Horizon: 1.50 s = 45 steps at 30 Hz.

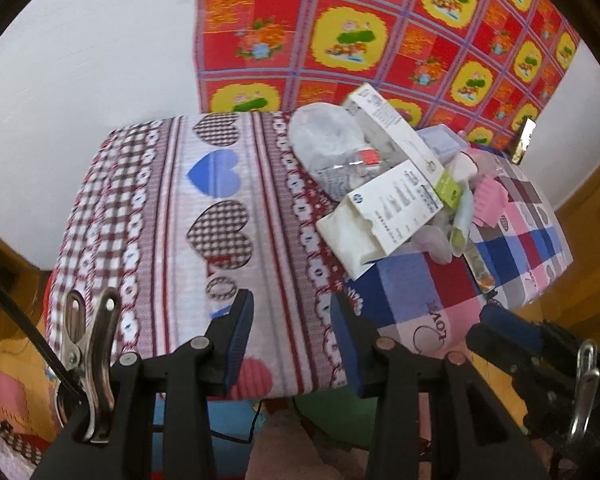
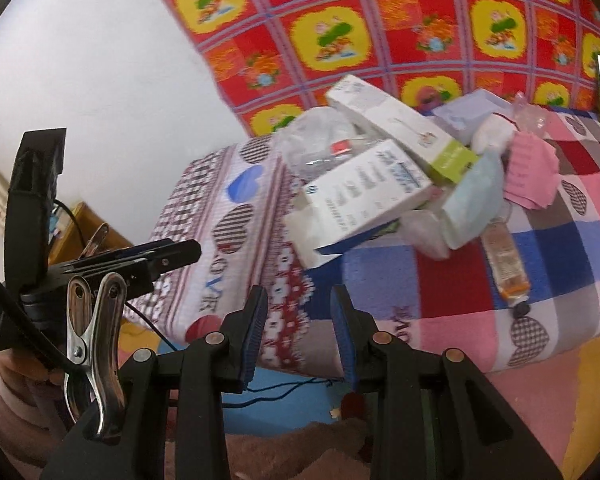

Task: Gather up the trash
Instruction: 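Move the right gripper back over the trash pile on the bed, then grasp the white HP box with the right gripper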

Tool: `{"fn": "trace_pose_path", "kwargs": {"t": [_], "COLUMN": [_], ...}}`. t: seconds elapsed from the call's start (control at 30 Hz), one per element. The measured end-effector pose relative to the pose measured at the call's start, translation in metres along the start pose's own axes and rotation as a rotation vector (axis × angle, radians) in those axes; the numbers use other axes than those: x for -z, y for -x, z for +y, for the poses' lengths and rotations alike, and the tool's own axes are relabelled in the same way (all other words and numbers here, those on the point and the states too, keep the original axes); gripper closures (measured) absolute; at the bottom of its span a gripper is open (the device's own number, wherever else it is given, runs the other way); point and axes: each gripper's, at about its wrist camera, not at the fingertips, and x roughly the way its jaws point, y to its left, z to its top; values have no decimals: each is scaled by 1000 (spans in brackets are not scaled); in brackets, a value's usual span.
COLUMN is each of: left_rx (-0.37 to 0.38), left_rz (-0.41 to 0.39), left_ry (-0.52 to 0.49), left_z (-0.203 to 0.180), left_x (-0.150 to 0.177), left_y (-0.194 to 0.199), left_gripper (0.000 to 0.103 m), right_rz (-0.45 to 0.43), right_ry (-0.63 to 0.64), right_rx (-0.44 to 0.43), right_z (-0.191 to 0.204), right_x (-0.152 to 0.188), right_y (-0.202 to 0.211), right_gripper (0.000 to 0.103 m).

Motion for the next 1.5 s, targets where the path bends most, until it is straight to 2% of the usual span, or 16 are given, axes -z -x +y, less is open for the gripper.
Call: {"fn": "trace_pose_path", "kwargs": {"t": [0.4,0.6,0.8,0.93,1.07,1.2,1.3,1.5], "left_rx": [83,116,115,106,87,77,67,39], "left_rz": [46,52,73,90,107,137,157,176], "left_ry": [-67,-83,-80,-54,-19,14,46,67], "left_z": [-14,-23,-33,-37,-38,-38,-37,-38], "left_x": [-41,-55,-63,-70,-73,-73,-71,-69], "left_y": [-46,-56,-71,-82,-93,-104,-111,-119], "left_gripper": [61,51,47,43,41,39,36,35], "right_rz": [-18,-3,28,60,93,121,136,185], "right_ry": [-66,-67,-42,-29,-19,6,34,62], "right_rx": [75,96,87,75,57,43,36,15], "right_z": [-29,-41,-51,-59,-69,-79,-83,-89], "right_x": [-27,-45,-66,-77,-84,-90,-95,-101], "right_y": [-18,-24,-37,-50,-65,-77,-84,-100], "right_gripper": [69,69,65,58,58,51,51,51]}}
